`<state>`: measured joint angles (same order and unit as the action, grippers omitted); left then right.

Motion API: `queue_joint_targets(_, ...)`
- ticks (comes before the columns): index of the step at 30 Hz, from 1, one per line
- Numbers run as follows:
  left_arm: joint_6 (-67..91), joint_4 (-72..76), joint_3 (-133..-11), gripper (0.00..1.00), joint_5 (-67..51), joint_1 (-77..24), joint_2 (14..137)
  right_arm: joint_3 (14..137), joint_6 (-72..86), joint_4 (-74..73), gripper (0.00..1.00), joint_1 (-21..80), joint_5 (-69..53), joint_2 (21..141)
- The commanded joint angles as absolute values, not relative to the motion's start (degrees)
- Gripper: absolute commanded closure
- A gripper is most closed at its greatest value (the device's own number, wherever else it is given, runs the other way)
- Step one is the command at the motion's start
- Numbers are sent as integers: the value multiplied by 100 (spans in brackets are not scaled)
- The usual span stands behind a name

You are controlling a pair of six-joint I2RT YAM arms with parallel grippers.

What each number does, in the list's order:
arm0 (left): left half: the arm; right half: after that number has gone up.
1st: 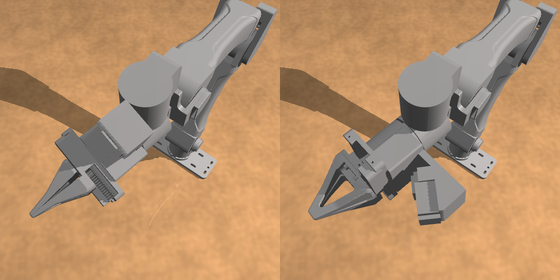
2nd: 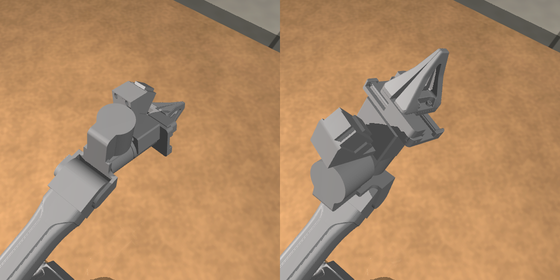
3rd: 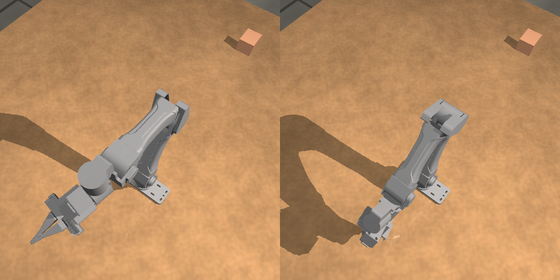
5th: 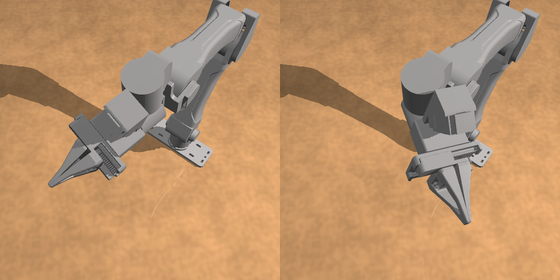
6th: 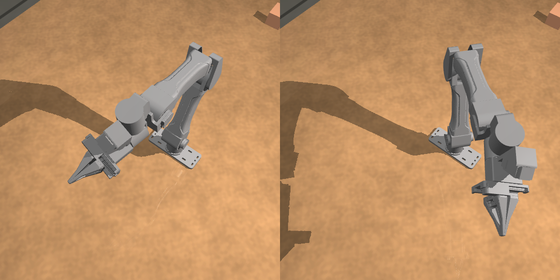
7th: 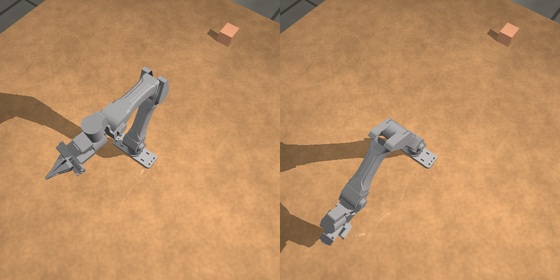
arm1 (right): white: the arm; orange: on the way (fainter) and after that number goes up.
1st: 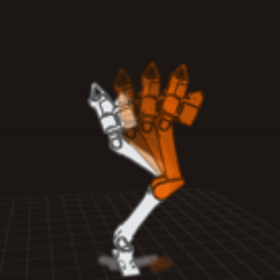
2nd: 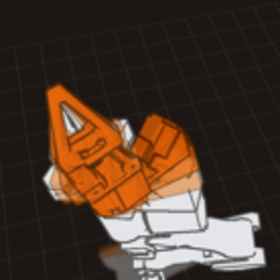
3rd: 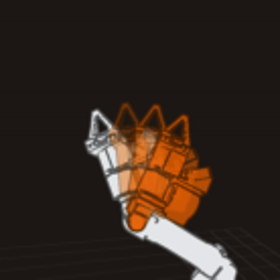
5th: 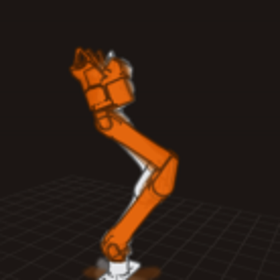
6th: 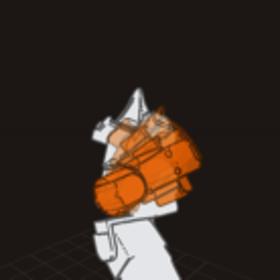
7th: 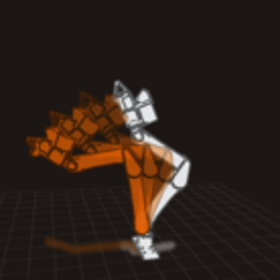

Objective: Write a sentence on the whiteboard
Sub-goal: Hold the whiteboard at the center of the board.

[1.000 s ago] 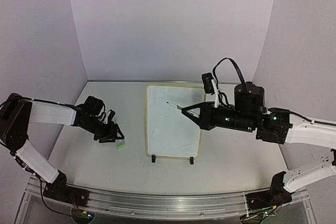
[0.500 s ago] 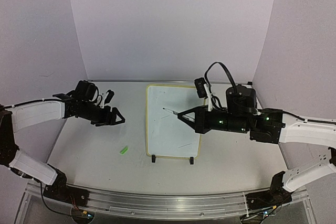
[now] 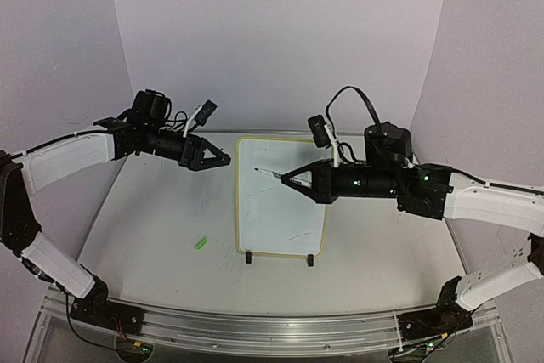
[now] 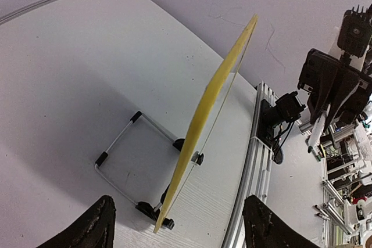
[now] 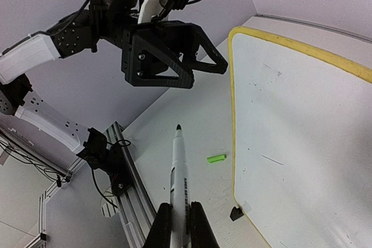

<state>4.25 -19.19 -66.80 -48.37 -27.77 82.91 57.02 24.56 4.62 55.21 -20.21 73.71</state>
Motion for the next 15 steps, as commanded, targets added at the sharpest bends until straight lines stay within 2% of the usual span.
queue_joint_targets(1,-245,-2469,-7210,26,-5309,-2824,8771,5937,2329,831,100,5348,-2612,7432)
queue_joint_targets(9,-288,-2056,-7365,50,-5874,-3007,9058,5906,2353,905,100,5267,-2689,7524)
queue_joint_targets(15,-377,-2074,-7492,59,-5926,-3109,9220,5934,2321,919,100,5271,-2338,7699)
